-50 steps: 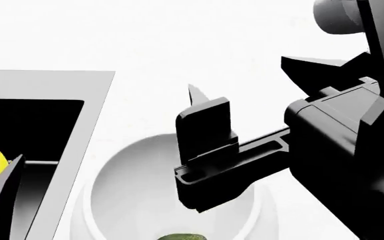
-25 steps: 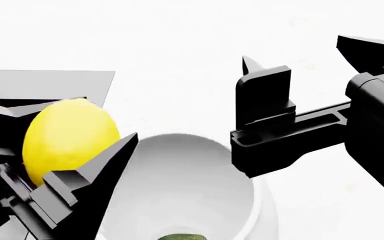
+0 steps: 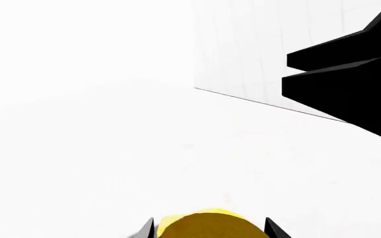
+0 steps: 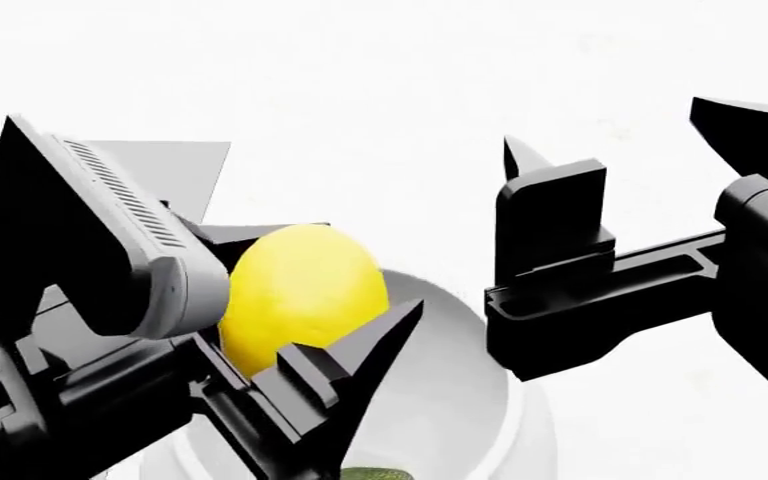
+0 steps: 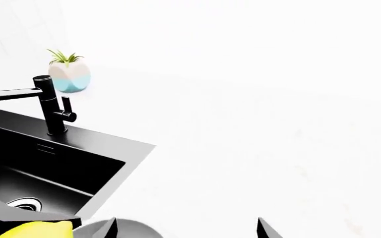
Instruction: There is a mixed pile of frozen fruits and vegetables on the counter. Locate all the frozen vegetables and place the items in a bowl on the counter. Take all the frozen fruits and defrost them in a running sink.
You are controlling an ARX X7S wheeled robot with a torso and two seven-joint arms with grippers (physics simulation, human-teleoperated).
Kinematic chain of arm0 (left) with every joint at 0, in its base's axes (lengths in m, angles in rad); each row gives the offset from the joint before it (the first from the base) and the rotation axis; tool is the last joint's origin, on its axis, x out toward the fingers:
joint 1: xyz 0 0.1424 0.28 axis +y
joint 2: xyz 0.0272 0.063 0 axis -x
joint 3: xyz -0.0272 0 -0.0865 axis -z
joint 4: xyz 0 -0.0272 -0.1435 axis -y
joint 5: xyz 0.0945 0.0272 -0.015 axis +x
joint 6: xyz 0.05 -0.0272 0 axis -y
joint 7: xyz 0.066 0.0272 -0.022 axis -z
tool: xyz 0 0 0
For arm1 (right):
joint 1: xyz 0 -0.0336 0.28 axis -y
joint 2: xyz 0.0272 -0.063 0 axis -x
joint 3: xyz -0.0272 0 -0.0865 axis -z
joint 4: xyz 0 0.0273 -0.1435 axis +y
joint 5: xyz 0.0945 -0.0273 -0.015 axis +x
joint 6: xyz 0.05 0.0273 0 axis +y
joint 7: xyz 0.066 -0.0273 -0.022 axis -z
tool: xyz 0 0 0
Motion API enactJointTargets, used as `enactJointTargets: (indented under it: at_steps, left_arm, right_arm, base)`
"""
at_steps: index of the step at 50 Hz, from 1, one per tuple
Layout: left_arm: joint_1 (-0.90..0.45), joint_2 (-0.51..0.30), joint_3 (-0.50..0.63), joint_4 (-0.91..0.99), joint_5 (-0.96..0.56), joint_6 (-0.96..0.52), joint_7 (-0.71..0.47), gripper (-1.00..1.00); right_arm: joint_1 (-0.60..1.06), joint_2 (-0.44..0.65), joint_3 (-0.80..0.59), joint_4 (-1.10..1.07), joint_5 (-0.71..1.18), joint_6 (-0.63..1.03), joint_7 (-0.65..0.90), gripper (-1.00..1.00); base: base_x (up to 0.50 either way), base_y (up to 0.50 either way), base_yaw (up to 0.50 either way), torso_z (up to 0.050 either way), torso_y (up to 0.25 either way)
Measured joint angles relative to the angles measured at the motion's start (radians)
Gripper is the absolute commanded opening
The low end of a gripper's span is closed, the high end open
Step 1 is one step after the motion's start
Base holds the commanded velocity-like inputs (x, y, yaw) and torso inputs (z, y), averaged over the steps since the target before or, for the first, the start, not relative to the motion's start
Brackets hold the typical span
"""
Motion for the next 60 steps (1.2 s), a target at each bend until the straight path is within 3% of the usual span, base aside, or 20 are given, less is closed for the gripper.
enactJointTargets:
  at_steps: [23,24,45,60]
  left_arm:
    - [0.0,0.044,0.046,-0.032,0.026,-0.009,0.008,-1.0]
    - [-0.001,0.044,0.047,-0.033,0.024,-0.009,0.007,1.0]
    - [-0.072,0.035,0.035,-0.025,-0.079,0.002,-0.213,1.0]
    - [-0.085,-0.11,-0.028,0.024,-0.113,0.0,-0.282,1.0]
  right_arm:
    - [-0.03,0.011,0.0,0.0,-0.003,-0.01,-0.015,1.0]
    - [-0.031,0.011,-0.001,0.0,-0.003,-0.011,-0.016,1.0]
    - [-0.066,0.02,0.002,-0.007,-0.021,-0.021,-0.032,1.0]
    - [-0.17,0.07,0.07,-0.061,-0.18,-0.07,-0.078,1.0]
  base:
    - [0.0,0.0,0.0,0.0,0.0]
    - [0.0,0.0,0.0,0.0,0.0]
    - [0.0,0.0,0.0,0.0,0.0]
    - [0.0,0.0,0.0,0.0,0.0]
